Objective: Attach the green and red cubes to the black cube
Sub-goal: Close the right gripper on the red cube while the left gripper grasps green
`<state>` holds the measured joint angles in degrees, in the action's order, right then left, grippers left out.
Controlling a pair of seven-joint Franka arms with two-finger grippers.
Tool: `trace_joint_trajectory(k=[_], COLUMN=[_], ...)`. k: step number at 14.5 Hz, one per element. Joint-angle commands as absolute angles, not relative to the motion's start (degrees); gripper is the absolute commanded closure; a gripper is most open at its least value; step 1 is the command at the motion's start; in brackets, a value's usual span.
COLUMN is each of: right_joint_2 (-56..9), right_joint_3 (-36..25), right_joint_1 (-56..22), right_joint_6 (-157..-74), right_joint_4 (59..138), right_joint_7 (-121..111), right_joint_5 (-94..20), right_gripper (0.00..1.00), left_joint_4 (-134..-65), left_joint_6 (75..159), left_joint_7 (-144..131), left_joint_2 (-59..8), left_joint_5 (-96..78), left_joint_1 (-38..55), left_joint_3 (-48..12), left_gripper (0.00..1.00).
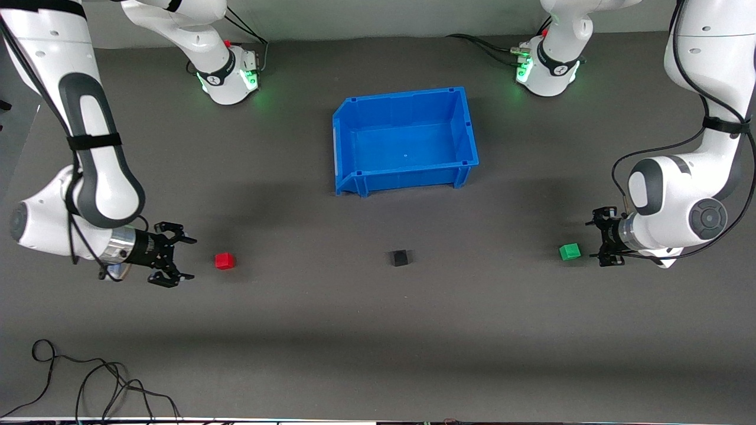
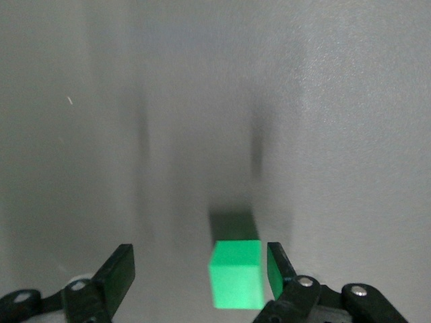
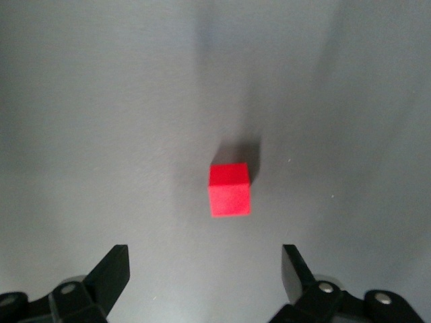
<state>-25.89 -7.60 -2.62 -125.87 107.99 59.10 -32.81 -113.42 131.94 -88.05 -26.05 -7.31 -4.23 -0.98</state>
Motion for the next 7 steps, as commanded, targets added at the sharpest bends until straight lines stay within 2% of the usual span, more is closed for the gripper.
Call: trace_joint_trajectory(k=[1, 3, 7], right_joint_2=[-28.64, -30.84, -33.65], right_joint_3=[-7.65, -7.73, -7.12], right_joint_1=[-2.99, -3.08, -3.25], right_joint_6=[-128.31, -128.58, -132.97], right_joint_4=[108.28, 108.11, 108.02], right_joint_7=[54.77, 51.08, 50.10], right_joint_5=[-37.51, -41.56, -42.27], right_gripper=[0.00, 0.00, 0.00], left_joint_4=[-114.61, -114.96, -114.96], left_joint_6=[138.14, 140.97, 142.04], left_joint_7=[-96.74, -98.70, -97.83], left_joint_2=[-27.85, -29.35, -30.77], left_joint_5=[-9.14, -9.05, -8.09], left_joint_1=[-2.03, -1.06, 0.35], left_joint_3=[-1.05, -1.05, -0.97], left_gripper=[0.12, 0.12, 0.13])
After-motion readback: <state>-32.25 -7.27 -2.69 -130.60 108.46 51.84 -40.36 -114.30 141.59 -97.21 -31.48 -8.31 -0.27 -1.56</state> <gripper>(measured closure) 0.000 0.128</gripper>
